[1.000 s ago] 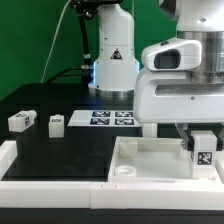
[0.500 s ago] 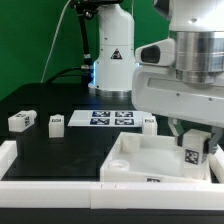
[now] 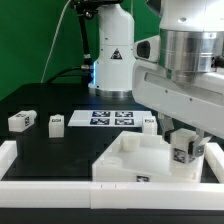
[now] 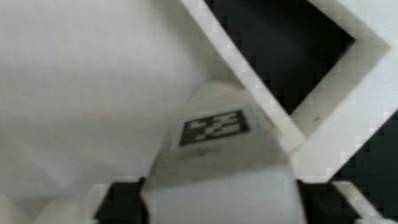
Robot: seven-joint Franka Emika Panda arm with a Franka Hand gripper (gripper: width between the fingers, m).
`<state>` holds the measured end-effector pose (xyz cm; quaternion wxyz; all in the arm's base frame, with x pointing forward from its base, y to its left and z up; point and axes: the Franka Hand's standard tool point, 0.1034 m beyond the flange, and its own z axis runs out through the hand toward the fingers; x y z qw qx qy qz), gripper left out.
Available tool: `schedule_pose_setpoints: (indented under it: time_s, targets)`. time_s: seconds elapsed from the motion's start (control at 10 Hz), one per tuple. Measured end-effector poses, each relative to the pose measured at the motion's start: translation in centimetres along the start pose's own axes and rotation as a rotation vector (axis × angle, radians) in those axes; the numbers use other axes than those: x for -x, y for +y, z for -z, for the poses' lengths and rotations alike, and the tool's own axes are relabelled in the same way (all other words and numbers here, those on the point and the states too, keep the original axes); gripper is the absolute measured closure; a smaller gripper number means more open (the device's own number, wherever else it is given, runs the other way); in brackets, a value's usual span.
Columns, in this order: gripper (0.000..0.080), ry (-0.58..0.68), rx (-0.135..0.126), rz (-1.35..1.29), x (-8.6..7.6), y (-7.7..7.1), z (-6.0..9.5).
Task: Assemble one leg
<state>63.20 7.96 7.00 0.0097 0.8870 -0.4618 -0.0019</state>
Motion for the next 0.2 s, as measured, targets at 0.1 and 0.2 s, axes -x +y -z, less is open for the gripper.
schedule_pose_setpoints:
  time_s: [0.1,0.2]
  targets:
    - [0.0307,0.000,0.000,0.000,0.00,0.01,-0.01]
    - [0.0179,0.000,0.000,0.000,0.00,0.01,-0.02]
